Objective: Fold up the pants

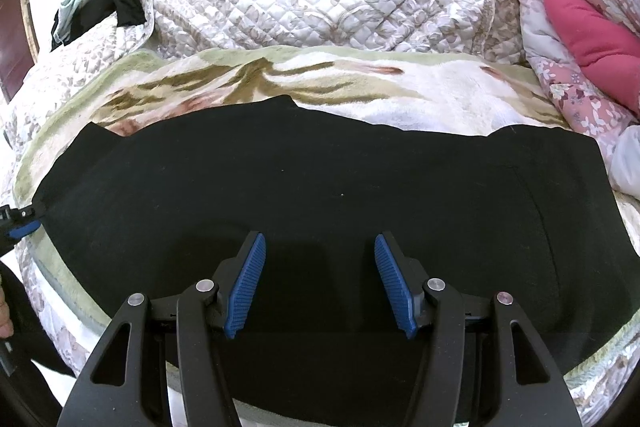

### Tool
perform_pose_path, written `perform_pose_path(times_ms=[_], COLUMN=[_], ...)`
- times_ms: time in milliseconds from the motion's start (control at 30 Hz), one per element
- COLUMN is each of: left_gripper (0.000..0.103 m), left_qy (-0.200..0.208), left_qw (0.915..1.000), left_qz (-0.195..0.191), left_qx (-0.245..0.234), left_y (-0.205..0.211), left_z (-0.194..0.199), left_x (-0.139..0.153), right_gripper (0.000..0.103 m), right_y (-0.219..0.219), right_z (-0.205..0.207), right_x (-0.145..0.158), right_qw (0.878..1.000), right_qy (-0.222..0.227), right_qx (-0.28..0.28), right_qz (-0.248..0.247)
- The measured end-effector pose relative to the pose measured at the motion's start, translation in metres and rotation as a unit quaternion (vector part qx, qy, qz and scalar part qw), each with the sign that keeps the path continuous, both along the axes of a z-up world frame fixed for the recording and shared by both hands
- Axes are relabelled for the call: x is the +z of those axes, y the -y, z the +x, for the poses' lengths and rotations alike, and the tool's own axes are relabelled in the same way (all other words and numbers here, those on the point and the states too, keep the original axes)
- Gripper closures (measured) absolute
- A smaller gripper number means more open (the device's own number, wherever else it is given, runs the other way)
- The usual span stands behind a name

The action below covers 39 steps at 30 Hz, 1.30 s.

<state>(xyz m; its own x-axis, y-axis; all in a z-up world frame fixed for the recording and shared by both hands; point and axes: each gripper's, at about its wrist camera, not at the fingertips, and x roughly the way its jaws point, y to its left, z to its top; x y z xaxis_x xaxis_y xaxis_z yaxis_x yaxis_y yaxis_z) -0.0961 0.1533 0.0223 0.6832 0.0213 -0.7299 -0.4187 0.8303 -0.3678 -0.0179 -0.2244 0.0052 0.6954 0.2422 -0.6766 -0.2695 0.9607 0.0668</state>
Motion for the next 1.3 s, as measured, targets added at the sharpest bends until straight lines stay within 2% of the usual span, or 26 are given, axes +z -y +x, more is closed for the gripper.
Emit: perform_pose_path(times_ms=[33,200,300,333,367,467,567,667,767,867,1000,1100,1167,1300], left_gripper=[0.054,0.053,0.057,0.073,0.094,0.095,0.095,0.095,0.095,0.095,0.095,0.095,0.095,0.094], left_qy=[0.005,0.017,0.016,0.016,0.013,0.016,0.038,0.064,0.079,0.083,0.071,0.037,0.014,0.015], left_qw=[0.9999,0.9994,0.9998,0.9998,0.9997,0.9992,0.9974,0.9923,0.9818,0.9655,0.9383,0.9239,0.9203,0.9174], left_qz=[-0.01,-0.032,-0.012,-0.001,0.013,0.019,0.026,0.037,0.039,0.035,0.025,0.017,0.011,-0.015], left_qx=[-0.003,-0.003,-0.005,-0.008,-0.013,-0.032,-0.056,-0.1,-0.168,-0.245,-0.338,-0.381,-0.391,-0.397], left_y=[-0.001,-0.006,-0.002,0.0,0.003,0.01,0.02,0.041,0.076,0.122,0.179,0.202,0.206,0.199], left_z=[0.003,0.024,0.039,0.041,0.042,0.044,0.046,0.057,0.074,0.084,0.083,0.08,0.079,0.074], left_x=[0.0,-0.001,0.002,0.004,0.005,0.012,0.029,0.052,0.067,0.069,0.052,0.025,0.011,0.012], right_gripper=[0.046,0.046,0.046,0.046,0.046,0.046,0.046,0.046,0.046,0.046,0.046,0.046,0.046,0.046], right_y=[0.0,0.001,0.0,-0.001,-0.002,-0.002,0.0,0.005,0.01,0.016,0.021,0.025,0.025,0.024], right_z=[0.0,0.0,0.001,0.001,0.0,-0.001,-0.003,-0.004,-0.005,-0.005,-0.005,-0.003,-0.002,0.0], right_x=[0.0,0.001,0.001,0.002,0.003,0.006,0.008,0.011,0.014,0.014,0.012,0.01,0.009,0.008], right_qw=[1.0,1.0,1.0,1.0,1.0,1.0,1.0,0.999,0.999,0.998,0.998,0.997,0.997,0.996], right_qy=[0.0,0.0,-0.001,-0.002,-0.002,0.002,0.005,0.007,0.012,0.012,0.006,-0.002,-0.007,-0.009], right_qx=[0.0,0.0,0.0,-0.001,-0.003,-0.004,-0.006,-0.012,-0.022,-0.031,-0.039,-0.045,-0.045,-0.04], right_qz=[0.0,0.001,0.008,0.011,0.014,0.022,0.028,0.037,0.044,0.05,0.055,0.062,0.069,0.073])
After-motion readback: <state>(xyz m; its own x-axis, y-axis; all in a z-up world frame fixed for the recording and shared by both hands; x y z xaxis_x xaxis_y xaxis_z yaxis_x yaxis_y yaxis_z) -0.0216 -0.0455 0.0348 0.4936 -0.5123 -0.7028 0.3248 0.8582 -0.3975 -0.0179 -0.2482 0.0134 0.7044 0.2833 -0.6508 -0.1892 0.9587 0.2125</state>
